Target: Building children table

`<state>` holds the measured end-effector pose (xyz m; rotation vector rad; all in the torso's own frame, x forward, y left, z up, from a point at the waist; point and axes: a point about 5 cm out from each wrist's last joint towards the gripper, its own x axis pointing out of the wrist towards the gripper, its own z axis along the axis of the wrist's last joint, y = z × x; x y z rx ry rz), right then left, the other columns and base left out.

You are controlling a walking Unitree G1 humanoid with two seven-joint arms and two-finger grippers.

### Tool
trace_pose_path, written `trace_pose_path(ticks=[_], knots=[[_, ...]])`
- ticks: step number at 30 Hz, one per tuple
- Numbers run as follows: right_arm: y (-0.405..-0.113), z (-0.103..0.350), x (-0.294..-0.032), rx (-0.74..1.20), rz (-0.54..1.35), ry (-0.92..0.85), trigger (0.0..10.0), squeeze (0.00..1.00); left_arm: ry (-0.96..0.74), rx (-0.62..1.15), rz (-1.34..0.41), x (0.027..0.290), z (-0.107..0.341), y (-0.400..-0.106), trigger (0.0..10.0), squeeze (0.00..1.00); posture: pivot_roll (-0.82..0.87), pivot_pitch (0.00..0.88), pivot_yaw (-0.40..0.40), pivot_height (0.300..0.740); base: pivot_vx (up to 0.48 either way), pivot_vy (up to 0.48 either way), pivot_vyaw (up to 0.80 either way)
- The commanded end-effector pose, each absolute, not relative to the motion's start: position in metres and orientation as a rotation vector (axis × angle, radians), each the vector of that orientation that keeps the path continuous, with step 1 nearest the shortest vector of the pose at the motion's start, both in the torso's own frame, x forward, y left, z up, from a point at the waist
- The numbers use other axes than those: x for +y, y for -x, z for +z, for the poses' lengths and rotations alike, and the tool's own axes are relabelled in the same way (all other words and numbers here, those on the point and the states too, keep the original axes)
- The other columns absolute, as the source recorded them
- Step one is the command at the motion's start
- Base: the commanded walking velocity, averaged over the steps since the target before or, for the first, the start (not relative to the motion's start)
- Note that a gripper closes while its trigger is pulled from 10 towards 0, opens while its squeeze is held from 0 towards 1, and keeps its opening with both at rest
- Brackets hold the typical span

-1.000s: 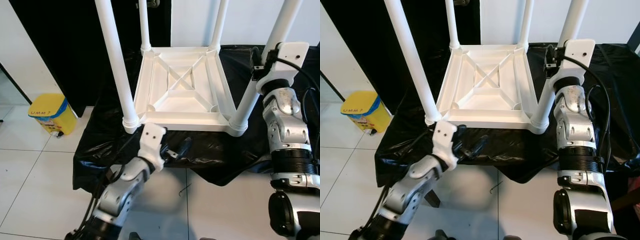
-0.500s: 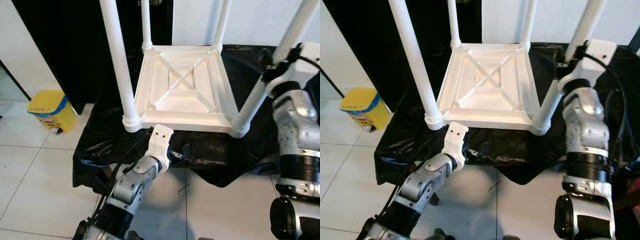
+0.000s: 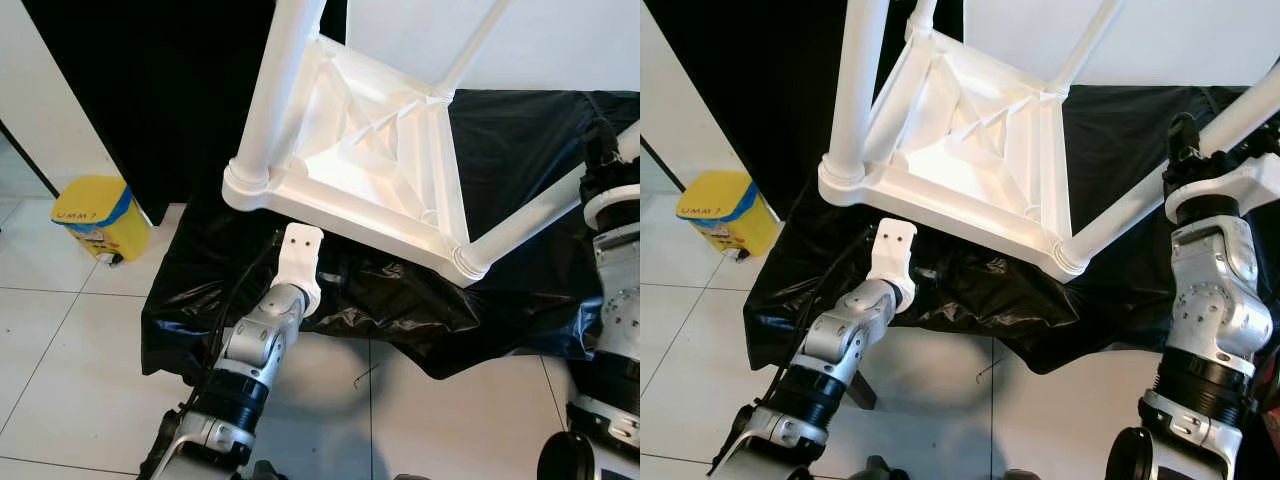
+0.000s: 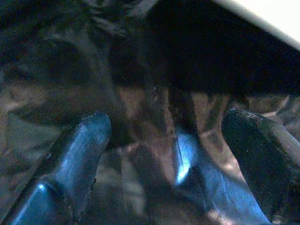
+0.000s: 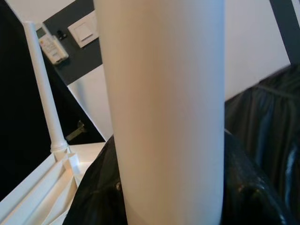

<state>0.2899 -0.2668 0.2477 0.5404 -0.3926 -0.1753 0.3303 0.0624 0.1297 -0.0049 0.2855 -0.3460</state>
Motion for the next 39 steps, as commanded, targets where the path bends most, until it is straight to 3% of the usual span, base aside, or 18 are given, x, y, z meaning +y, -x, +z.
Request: trace_pose_path(ticks=[1, 9, 16, 20, 23, 25, 26, 31, 32, 38, 39], knots=[[-0.286, 0.212, -0.266, -0.272, -0.174, -0.784, 10.0, 0.00, 0.012, 0.242, -0.183, 0.080, 0.140, -0.349, 10.0, 0.00, -0.18, 0.081, 0.046, 0.740, 0.000, 0.000, 0.00], [-0.270, 0.178, -0.271, -0.212, -0.209, -0.951, 10.0, 0.00, 0.075, 0.097, -0.012, 0.107, 0.183, -0.388, 10.0, 0.00, -0.19, 0.084, 0.053, 0.740, 0.000, 0.000, 0.00], [-0.261, 0.153, -0.267, -0.177, -0.199, -1.038, 10.0, 0.00, 0.167, -0.023, -0.012, 0.109, 0.222, -0.404, 10.0, 0.00, -0.20, 0.085, 0.051, 0.740, 0.000, 0.000, 0.00], [-0.256, 0.128, -0.263, -0.119, -0.235, -1.099, 10.0, 0.00, 0.259, -0.112, -0.128, 0.088, 0.262, -0.410, 10.0, 0.00, -0.19, 0.086, 0.048, 0.740, 0.000, 0.000, 0.00], [-0.247, 0.102, -0.256, -0.051, -0.272, -1.148, 10.0, 0.00, 0.298, -0.212, -0.286, 0.052, 0.307, -0.407, 10.0, 0.00, -0.19, 0.088, 0.052, 0.740, 0.000, 0.000, 0.00], [-0.247, 0.102, -0.256, -0.051, -0.272, -1.148, 10.0, 0.00, 0.298, -0.212, -0.286, 0.052, 0.307, -0.407, 10.0, 0.00, -0.19, 0.088, 0.052, 0.740, 0.000, 0.000, 0.00], [-0.241, 0.092, -0.251, -0.031, -0.295, -1.172, 10.0, 0.00, 0.302, -0.258, -0.376, 0.031, 0.328, -0.402, 10.0, 0.00, -0.19, 0.090, 0.055, 0.740, 0.000, 0.000, 0.00], [-0.218, 0.072, -0.250, -0.054, -0.349, -1.171, 10.0, 0.00, 0.311, -0.324, -0.511, -0.002, 0.357, -0.389, 10.0, 0.00, -0.21, 0.099, 0.091, 0.740, 0.000, 0.000, 0.00], [-0.205, 0.067, -0.253, -0.087, -0.396, -1.155, 10.0, 1.00, 0.304, -0.340, -0.542, -0.011, 0.364, -0.385, 10.0, 0.00, -0.21, 0.100, 0.098, 0.740, 0.000, 0.000, 0.00], [-0.182, 0.059, -0.261, -0.140, -0.511, -1.107, 10.0, 1.00, 0.289, -0.360, -0.583, -0.020, 0.371, -0.381, 10.0, 0.00, -0.22, 0.102, 0.113, 0.740, 0.000, 0.000, 0.00], [-0.171, 0.053, -0.263, -0.137, -0.598, -1.069, 10.0, 1.00, 0.290, -0.362, -0.593, -0.022, 0.372, -0.380, 10.0, 0.00, -0.23, 0.109, 0.133, 0.740, 0.000, 0.000, 0.00]])
